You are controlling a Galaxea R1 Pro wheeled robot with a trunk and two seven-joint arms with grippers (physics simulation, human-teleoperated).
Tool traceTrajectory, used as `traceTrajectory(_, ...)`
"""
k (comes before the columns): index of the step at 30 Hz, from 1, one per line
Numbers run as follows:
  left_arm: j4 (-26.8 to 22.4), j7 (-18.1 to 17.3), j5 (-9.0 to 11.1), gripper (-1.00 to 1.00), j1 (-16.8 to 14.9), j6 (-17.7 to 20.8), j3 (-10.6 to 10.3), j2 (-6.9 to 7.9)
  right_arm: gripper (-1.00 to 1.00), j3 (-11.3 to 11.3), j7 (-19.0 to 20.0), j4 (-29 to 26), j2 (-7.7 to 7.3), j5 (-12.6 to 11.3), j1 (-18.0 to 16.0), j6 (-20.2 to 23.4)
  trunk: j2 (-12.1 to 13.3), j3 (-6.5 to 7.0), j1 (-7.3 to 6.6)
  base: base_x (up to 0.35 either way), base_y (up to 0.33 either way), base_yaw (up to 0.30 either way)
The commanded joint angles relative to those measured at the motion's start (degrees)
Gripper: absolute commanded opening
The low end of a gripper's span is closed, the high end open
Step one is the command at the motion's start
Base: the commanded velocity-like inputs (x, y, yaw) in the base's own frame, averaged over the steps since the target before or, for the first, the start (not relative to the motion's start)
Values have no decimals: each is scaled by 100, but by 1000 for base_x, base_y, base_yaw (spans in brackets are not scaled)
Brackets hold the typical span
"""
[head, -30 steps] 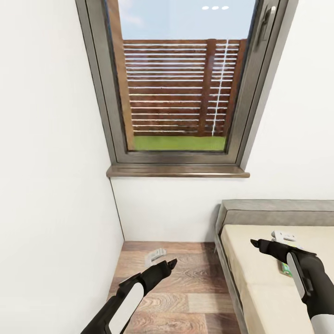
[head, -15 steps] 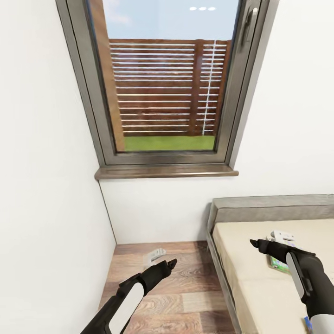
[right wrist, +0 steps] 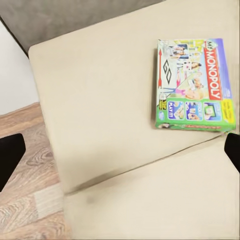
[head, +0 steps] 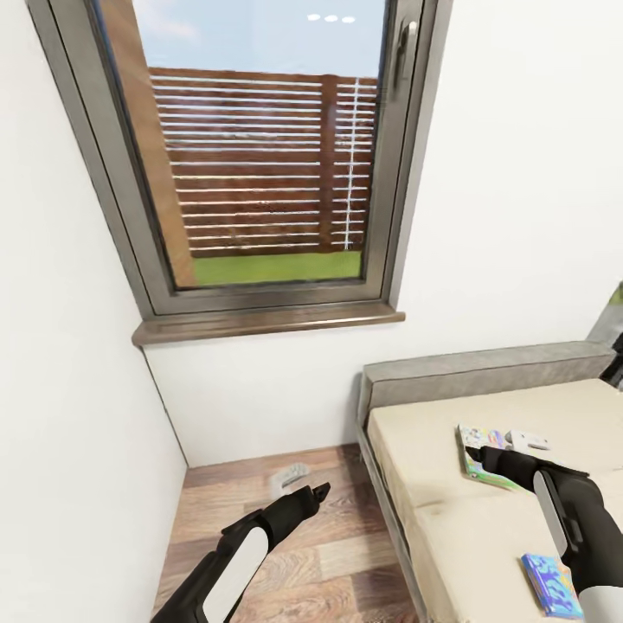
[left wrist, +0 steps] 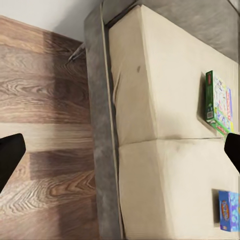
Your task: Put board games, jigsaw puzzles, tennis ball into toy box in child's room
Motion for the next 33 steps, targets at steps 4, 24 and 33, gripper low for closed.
traceTrajectory(4, -11, 50, 61, 100, -3, 14, -9, 2, 100, -11, 24, -5, 0, -1, -4, 30, -3, -6, 0, 1, 0, -155)
traceTrajectory(24, -11, 51, 61, 100, -3, 14, -9, 2, 100, -12, 22, -5, -6, -1, -4, 30, -3, -6, 0, 0, 63, -41)
traceTrajectory(33, -11, 56, 61, 100, -3, 14, -11, 2, 100, -12, 23, -5, -11, -1, -4, 30, -3, -6, 0, 0, 77, -5)
